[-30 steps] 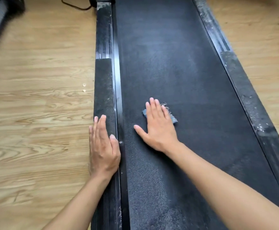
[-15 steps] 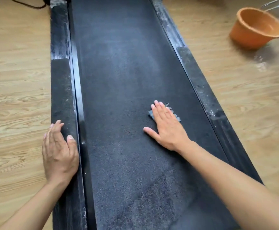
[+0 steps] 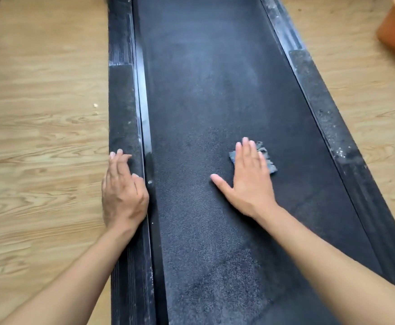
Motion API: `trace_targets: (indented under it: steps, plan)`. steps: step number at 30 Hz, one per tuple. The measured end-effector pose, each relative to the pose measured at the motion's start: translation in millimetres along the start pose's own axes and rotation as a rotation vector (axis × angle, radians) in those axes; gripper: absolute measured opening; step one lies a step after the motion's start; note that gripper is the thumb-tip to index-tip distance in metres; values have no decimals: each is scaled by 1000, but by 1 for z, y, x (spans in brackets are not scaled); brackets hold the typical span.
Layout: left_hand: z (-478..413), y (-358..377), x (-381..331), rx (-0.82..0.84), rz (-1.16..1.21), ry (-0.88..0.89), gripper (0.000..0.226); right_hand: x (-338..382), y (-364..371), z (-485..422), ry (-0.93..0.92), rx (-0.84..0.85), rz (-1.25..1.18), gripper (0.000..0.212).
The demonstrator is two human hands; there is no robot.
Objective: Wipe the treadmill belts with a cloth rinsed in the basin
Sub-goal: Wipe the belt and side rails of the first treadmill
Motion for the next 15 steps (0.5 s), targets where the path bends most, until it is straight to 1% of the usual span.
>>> trace_targets:
  steps: [2, 4, 6, 8, 10, 11, 13, 15]
  plan:
    - [1, -1, -1, 1, -34, -1, 60, 77, 17, 3, -196, 28, 53, 98]
    - [1, 1, -1, 10, -66, -13, 58, 136, 33, 18, -386, 43, 106, 89]
    - [0, 3, 2, 20, -86, -15, 52, 174, 55, 46, -568, 60, 215, 87]
    - [0, 5, 4, 28, -108, -1, 51, 183, 68, 72, -677, 54, 313, 87]
    - [1, 6, 3, 43, -134, 8, 57, 164, 66, 78, -688, 52, 327, 88]
    - [1, 6, 2, 50, -145, 5, 59, 146, 61, 74, -658, 48, 306, 89]
    - [1, 7, 1, 69, -159, -4, 62, 94, 46, 60, -530, 33, 218, 91]
    - [2, 7, -1, 84, -162, -2, 63, 20, 30, 50, -333, 29, 138, 93]
Point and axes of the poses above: each hand's wrist, its own z-axis away from the middle knuckle, its own y-axis out of the palm, x = y × z, the point moved 10 cm from there along -z, towards the middle knuckle, and after that the axes turned 13 degrees about x, right-handed, at the moved point
